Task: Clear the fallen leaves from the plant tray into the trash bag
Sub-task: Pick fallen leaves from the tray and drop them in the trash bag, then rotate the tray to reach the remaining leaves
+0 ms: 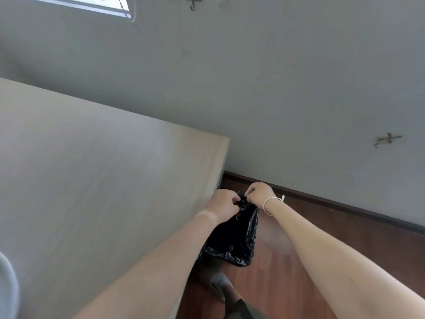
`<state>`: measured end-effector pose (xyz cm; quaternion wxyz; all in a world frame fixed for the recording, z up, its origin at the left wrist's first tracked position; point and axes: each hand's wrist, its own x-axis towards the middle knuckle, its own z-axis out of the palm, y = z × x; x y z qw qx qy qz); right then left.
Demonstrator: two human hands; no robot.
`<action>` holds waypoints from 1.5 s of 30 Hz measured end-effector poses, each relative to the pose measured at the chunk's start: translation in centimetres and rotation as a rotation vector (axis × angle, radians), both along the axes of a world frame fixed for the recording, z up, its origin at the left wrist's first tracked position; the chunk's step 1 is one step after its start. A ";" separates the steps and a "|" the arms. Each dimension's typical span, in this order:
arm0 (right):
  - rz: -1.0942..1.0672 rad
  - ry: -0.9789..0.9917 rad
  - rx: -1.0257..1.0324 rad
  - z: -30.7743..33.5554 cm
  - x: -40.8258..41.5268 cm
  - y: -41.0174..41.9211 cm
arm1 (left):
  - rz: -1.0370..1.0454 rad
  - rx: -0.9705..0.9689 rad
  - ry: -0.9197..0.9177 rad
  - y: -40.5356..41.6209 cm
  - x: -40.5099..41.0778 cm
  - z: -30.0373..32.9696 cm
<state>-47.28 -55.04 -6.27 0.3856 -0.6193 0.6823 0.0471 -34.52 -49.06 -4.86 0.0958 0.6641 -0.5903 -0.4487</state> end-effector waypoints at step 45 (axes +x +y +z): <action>0.833 -0.388 -0.063 7.7 32.2 19.2 | 1.407 -0.164 -0.108 34.7 22.9 7.4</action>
